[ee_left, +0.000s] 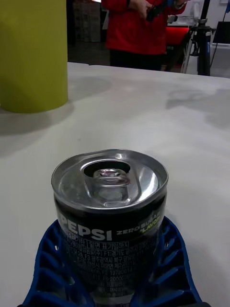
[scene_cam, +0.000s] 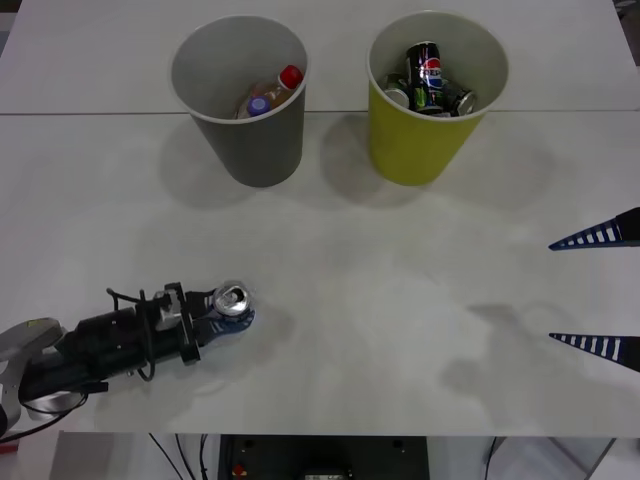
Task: Put the can into the green bin and the plastic bottle into the gray bin
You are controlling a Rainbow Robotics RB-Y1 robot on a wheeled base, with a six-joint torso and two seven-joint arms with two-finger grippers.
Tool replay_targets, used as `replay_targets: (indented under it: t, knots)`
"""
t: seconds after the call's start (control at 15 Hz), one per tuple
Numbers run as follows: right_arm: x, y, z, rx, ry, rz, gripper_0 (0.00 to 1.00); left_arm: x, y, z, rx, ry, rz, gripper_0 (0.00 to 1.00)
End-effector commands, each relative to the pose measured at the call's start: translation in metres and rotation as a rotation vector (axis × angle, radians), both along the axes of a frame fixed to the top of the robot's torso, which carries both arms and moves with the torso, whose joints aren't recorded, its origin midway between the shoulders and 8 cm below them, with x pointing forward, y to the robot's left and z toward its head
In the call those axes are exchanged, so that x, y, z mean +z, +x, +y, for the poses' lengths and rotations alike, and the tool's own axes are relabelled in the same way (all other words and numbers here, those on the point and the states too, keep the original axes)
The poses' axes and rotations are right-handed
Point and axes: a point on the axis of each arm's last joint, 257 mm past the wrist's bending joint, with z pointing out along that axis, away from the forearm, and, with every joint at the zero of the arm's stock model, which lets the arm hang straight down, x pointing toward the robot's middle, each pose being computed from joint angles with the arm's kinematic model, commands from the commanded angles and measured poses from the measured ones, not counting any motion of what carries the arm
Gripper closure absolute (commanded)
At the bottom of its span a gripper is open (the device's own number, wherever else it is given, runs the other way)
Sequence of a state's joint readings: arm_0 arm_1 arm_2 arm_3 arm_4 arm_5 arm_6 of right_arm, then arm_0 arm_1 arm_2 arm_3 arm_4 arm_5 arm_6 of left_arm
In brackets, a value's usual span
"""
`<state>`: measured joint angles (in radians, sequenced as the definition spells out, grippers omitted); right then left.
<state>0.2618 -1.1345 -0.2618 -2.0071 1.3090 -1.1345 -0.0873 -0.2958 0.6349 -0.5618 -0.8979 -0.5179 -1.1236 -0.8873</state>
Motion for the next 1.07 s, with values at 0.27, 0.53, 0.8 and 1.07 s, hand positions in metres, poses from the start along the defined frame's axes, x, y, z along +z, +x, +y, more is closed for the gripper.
replay_targets:
  t: [0.27, 0.53, 0.8, 1.07]
  knots:
    - [0.000, 0.000, 0.000, 0.000, 0.000, 0.000, 0.00, 0.019, 0.022, -0.011, -0.013, -0.007, 0.042, 1.00]
    - [0.000, 0.000, 0.000, 0.000, 0.000, 0.000, 0.00, 0.044, 0.039, -0.043, -0.005, 0.005, 0.146, 1.00]
    - [0.000, 0.000, 0.000, 0.000, 0.000, 0.000, 0.00, 0.074, 0.040, -0.050, -0.024, 0.085, 0.231, 1.00]
    - [0.000, 0.000, 0.000, 0.000, 0.000, 0.000, 0.00, 0.112, 0.039, -0.059, 0.024, 0.245, 0.258, 1.00]
